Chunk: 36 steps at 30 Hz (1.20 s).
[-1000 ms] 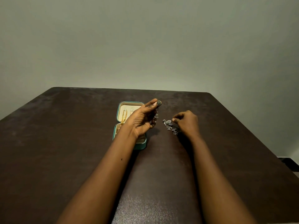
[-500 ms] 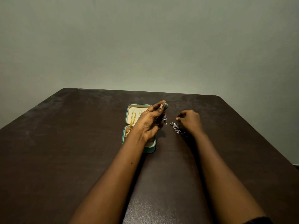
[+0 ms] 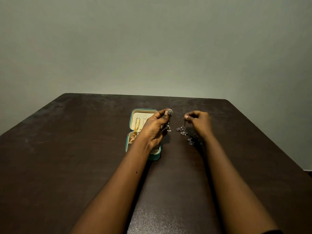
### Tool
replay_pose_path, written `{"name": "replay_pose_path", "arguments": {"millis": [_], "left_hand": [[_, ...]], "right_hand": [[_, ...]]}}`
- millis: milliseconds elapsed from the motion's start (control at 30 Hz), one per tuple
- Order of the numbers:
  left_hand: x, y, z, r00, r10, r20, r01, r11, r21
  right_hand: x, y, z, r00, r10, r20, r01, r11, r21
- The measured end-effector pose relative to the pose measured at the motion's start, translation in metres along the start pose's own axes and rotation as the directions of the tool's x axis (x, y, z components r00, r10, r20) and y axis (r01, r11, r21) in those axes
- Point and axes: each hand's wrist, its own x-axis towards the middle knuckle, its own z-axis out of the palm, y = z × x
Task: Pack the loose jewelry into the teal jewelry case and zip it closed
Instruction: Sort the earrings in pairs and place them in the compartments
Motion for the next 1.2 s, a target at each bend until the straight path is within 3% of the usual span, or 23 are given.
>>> {"name": "replay_pose_path", "arguments": {"millis": [100, 233, 367, 600, 800, 1200], "left_hand": [[-0.001, 0.000, 0.001, 1.000, -0.004, -0.013, 0.004, 1.000, 0.012], [-0.001, -0.001, 0.002, 1.000, 0.015, -0.008, -0.015, 1.000, 0.025], [0.001, -0.002, 0.002, 0.998, 0.063, -0.024, -0.061, 0.995, 0.082], [-0.004, 0.003, 0.003, 0.994, 0.109, -0.009, -0.107, 0.985, 0.138], [-0.007, 0.005, 0.006, 0.994, 0.109, -0.021, -0.105, 0.987, 0.120], [-0.009, 0.007, 0.006, 0.993, 0.111, 0.040, -0.113, 0.993, 0.042]], "right_hand": [[-0.008, -0.004, -0.005, 0.999, 0.016, 0.036, -0.026, 0.960, 0.278], [-0.012, -0.006, -0.007, 0.995, 0.067, 0.070, -0.093, 0.865, 0.494], [-0.014, -0.010, -0.008, 0.982, 0.115, 0.152, -0.190, 0.665, 0.722], [-0.019, -0.021, -0.005, 0.931, 0.066, 0.360, -0.359, 0.355, 0.863], [-0.027, -0.028, 0.004, 0.903, -0.026, 0.428, -0.403, 0.291, 0.868], [-0.030, -0.033, 0.006, 0.887, -0.085, 0.454, -0.410, 0.311, 0.857]]}}
